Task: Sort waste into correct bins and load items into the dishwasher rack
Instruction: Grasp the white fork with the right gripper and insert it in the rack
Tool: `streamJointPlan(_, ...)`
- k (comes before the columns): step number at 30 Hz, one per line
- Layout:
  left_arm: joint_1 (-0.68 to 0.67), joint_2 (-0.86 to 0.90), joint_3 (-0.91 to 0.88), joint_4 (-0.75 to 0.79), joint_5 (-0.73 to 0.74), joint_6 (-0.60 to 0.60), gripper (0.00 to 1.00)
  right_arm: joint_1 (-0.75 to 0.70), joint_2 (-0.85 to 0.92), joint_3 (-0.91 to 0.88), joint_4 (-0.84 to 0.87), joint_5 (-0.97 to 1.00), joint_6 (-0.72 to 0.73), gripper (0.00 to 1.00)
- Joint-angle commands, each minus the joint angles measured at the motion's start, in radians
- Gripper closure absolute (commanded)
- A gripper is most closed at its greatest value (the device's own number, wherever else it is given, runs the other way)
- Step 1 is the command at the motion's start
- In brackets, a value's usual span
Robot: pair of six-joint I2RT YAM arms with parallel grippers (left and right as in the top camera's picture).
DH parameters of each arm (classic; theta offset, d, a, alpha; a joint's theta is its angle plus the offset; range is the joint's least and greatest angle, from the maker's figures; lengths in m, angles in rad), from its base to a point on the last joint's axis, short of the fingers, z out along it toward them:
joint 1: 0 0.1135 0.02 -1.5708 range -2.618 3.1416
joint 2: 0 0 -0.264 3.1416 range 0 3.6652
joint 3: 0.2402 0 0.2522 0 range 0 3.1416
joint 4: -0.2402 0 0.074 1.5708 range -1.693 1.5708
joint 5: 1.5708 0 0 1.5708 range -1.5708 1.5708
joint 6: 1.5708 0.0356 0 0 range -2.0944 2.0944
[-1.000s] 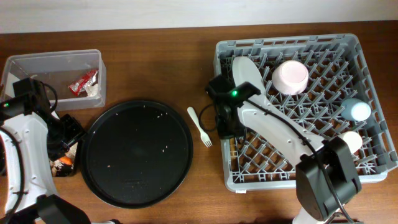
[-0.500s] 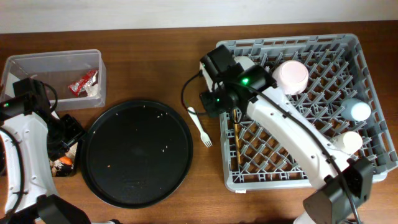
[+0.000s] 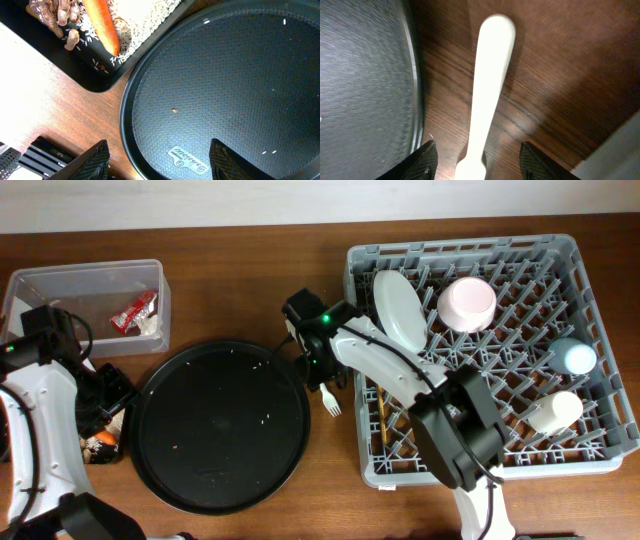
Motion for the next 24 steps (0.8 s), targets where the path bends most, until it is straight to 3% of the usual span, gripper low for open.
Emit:
streamJointPlan(1, 0.002, -0.011, -0.003, -0.002, -0.003, -0.006, 0.36, 0.016, 0.044, 0.005, 0.004, -0.006, -0.001, 0.44)
streamJointPlan(5, 0.002, -0.011, -0.003, -0.002, -0.003, -0.006, 0.36, 0.031, 0.073, 0.005, 0.011, -0.005, 0.005, 0.45)
streamJointPlan(8, 0.002, -0.011, -0.003, -0.004, -0.003, -0.006, 0.36, 0.032, 0.097, 0.005, 0.01, -0.005, 0.032, 0.52)
streamJointPlan(10, 0.002, -0.011, -0.003, -0.004, -0.003, -0.006, 0.36, 0.032, 0.107, 0.005, 0.006, -0.005, 0.05, 0.64)
streamJointPlan(18, 0.002, -0.011, -0.003, -0.005, -0.003, -0.006, 0.36, 0.029, 0.107, 0.005, -0.011, 0.003, 0.05, 0.95)
streamJointPlan(24, 0.002, -0.011, -0.003, -0.005, -0.003, -0.006, 0.36, 0.029, 0.053, 0.015, -0.027, 0.059, 0.103, 0.96)
